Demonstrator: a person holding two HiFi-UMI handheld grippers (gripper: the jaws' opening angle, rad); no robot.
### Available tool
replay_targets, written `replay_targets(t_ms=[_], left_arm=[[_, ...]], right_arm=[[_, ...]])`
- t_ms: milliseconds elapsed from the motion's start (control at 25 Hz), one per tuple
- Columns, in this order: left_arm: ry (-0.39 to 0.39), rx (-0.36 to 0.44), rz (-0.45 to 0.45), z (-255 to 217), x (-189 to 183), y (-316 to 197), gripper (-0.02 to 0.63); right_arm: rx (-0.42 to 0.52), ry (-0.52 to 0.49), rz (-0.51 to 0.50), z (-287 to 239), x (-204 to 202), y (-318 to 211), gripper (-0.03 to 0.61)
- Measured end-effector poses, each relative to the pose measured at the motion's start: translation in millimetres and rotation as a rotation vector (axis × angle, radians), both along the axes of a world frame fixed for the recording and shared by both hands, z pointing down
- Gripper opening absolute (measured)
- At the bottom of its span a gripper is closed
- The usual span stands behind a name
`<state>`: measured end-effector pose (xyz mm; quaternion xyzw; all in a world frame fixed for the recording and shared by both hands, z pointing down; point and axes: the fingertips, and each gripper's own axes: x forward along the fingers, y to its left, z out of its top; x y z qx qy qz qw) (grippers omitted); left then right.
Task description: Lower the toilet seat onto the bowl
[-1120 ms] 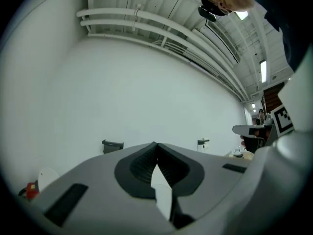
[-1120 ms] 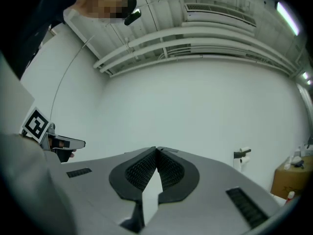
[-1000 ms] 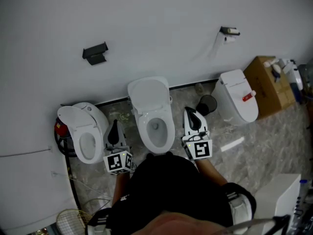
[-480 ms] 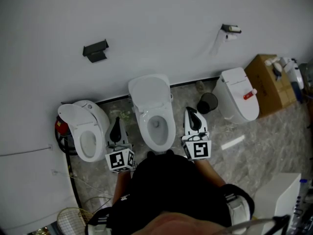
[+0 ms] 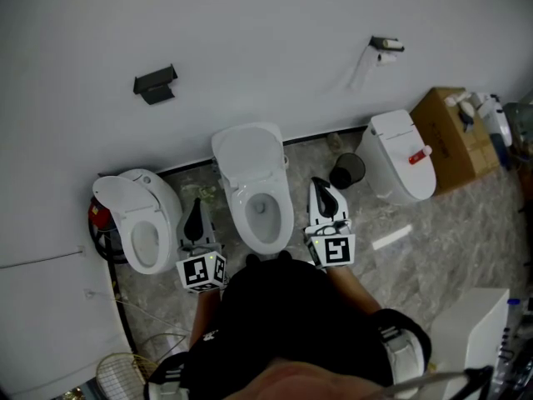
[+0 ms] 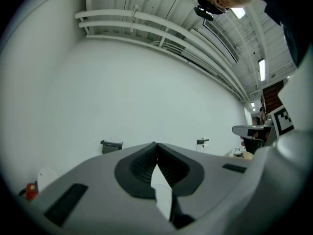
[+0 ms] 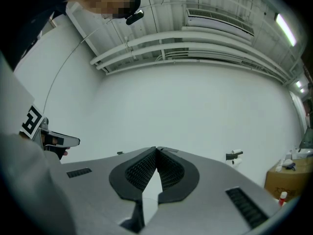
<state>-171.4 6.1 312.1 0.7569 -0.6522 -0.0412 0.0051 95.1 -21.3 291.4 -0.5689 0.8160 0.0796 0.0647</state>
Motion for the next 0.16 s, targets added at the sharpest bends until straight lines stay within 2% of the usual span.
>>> replay_targets(t_ms=[160], left_arm=[[-0.003,0.004,0.005,2.9,1.9,0.4,0.008]], right_arm=[[-0.004,-0.002,0.001,-2.9,-1.0,2.5,0.012]])
